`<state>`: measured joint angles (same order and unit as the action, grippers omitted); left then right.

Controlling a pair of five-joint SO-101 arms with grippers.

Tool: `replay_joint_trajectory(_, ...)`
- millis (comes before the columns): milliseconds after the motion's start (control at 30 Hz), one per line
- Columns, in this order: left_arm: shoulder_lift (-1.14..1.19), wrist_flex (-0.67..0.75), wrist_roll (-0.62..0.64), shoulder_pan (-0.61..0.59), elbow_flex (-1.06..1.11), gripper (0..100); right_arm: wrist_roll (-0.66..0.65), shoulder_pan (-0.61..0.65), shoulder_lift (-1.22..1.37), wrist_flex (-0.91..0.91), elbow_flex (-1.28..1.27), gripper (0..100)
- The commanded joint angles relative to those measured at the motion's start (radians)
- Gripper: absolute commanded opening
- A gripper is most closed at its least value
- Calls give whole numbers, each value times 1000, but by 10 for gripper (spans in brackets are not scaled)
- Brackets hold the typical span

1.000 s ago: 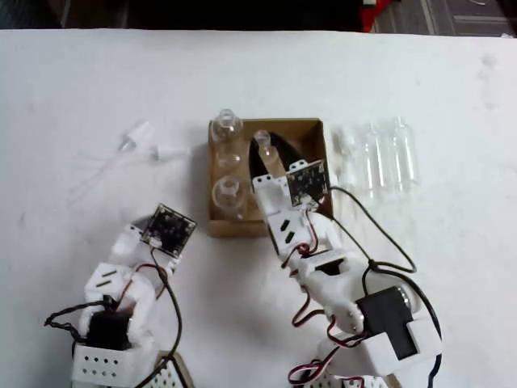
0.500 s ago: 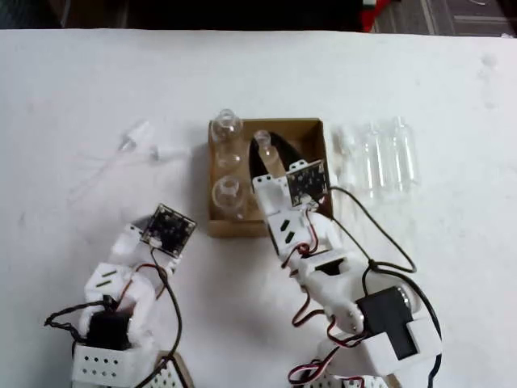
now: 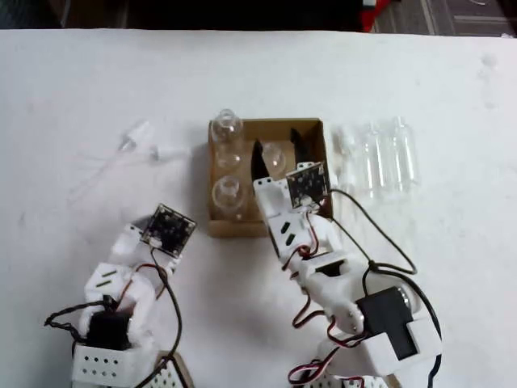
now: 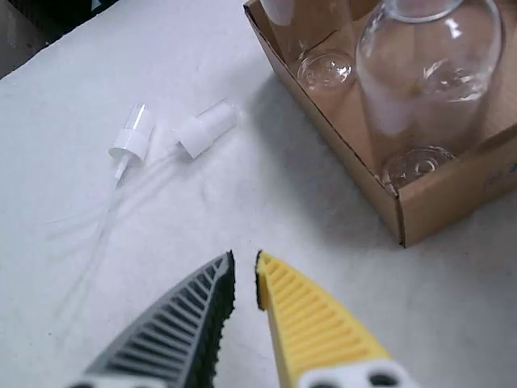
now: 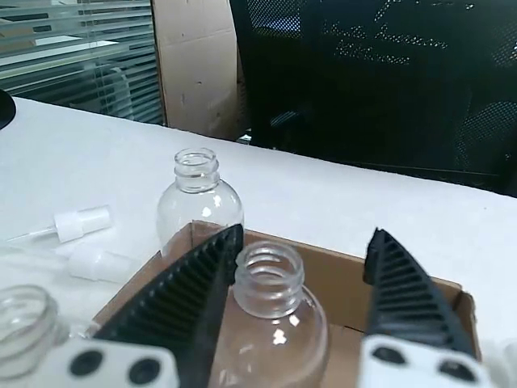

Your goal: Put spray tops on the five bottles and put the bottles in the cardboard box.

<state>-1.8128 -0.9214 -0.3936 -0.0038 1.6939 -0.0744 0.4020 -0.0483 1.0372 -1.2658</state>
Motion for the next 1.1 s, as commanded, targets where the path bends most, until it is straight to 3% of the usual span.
replay_joint_trajectory(0,-13,-6,-6,5,-2,54,3,10,-7,18,2,216)
replay_joint_trajectory(333,-13,-6,-6,5,-2,55,-21,70,-15,19,3,216)
replay_joint_trajectory(767,-13,-6,-6,5,-2,55,-66,21,-24,24,0,216)
replay_joint_trajectory(967,-13,-6,-6,5,-2,55,-66,33,-193,16,-101,216)
replay_joint_trajectory(1067,-13,-6,-6,5,-2,55,-61,35,-269,-94,-109,216)
